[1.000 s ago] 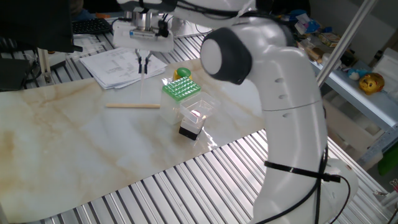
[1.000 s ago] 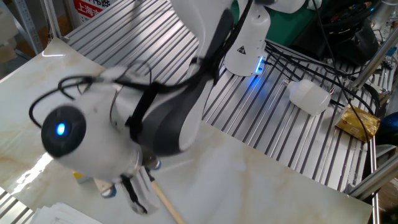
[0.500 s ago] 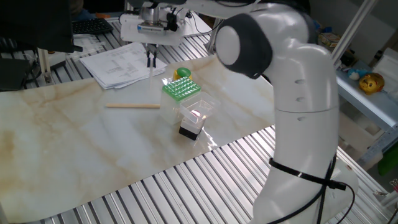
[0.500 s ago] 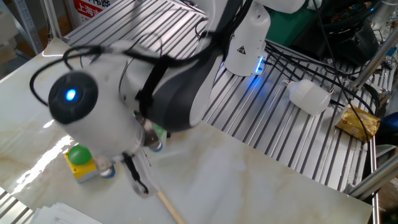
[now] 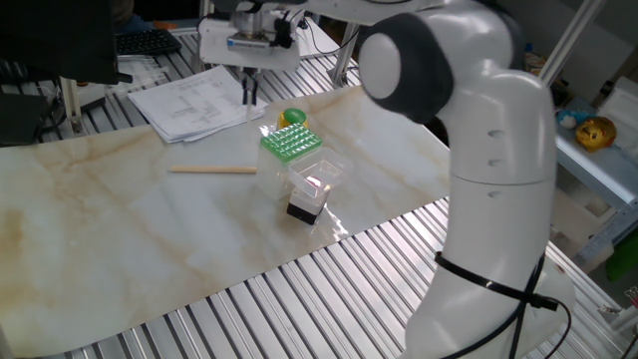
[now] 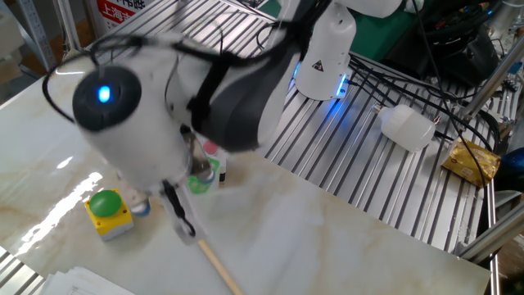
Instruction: Insert a large pipette tip into the holder for large pipette tips
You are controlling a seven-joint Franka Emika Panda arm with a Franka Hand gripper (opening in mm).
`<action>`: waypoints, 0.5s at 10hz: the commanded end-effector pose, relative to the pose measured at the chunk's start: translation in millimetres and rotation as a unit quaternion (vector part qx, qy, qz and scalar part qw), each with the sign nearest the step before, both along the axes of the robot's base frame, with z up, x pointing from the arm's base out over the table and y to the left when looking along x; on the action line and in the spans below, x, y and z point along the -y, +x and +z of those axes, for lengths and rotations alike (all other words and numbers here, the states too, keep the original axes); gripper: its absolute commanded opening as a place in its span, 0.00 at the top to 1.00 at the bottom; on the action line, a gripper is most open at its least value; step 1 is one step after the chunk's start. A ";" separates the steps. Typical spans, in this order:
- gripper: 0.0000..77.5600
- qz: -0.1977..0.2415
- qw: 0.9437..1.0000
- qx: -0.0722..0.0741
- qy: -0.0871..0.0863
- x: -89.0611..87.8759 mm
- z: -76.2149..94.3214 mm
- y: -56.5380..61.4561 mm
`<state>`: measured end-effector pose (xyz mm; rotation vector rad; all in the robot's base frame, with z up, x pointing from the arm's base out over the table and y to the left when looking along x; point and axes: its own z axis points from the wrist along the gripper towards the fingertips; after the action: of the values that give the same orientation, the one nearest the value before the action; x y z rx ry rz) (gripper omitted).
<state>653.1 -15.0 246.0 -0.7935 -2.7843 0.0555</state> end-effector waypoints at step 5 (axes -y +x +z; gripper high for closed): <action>0.98 -0.003 0.999 0.042 -0.026 24.3 25.9 -16.6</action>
<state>642.0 -30.5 262.3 -0.8149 -2.8343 0.0847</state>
